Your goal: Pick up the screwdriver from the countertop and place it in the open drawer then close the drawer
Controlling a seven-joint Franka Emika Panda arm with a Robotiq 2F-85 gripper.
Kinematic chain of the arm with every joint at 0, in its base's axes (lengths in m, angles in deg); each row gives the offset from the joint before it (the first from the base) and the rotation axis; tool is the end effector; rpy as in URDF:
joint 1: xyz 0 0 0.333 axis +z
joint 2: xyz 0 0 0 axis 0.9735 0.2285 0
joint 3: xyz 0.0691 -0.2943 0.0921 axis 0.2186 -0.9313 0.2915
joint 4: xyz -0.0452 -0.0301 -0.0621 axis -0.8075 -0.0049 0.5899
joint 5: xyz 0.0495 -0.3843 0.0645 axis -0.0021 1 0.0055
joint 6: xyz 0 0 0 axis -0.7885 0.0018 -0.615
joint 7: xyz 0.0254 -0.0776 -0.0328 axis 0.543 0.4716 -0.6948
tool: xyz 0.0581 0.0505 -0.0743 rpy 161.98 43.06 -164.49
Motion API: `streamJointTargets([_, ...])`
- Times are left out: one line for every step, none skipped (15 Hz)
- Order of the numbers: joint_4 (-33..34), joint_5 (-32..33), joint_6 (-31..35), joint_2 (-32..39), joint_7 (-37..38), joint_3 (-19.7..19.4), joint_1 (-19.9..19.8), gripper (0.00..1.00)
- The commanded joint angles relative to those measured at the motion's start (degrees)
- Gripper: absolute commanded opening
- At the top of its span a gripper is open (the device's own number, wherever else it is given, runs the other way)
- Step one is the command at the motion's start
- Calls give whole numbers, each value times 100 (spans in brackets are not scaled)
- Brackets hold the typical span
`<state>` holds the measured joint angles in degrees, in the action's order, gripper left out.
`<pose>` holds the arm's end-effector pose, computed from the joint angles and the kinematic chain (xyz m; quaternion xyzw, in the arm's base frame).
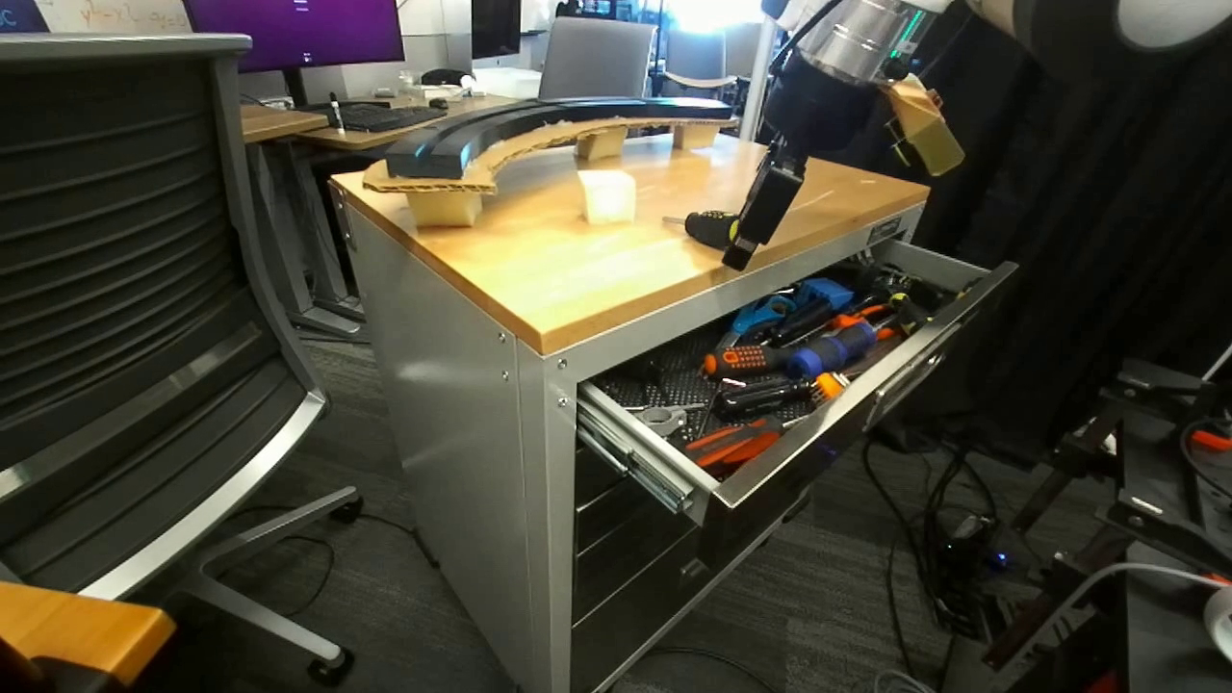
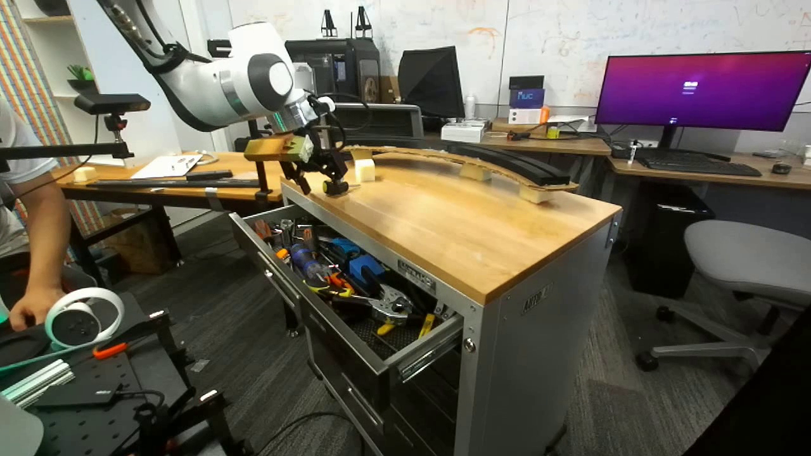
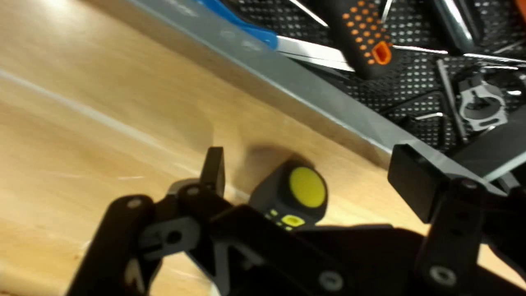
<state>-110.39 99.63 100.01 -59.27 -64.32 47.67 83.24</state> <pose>0.5233 0.1732 0.2717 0.9613 0.2208 0.1600 0.0400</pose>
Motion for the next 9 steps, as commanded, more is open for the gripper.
streamJointTargets([167,-939,73,66,-708,60,112,100])
streamJointTargets([222,-397,12,34,-254,-33,139,100])
streamJointTargets([272,9,-12,-1,41,-280,330,100])
streamJointTargets([357,639,-56,-21,501,-602,555,100])
streamJointTargets([460,1127,-122,-16,868,-964,825,100])
streamJointTargets([577,1630,-196,37,1270,-1153,948,100])
streamJointTargets([659,1991,-282,110,1533,-1221,990,86])
streamJointTargets([707,2279,-362,144,1776,-1318,1081,73])
streamJointTargets([694,2355,-355,163,1896,-1307,1087,66])
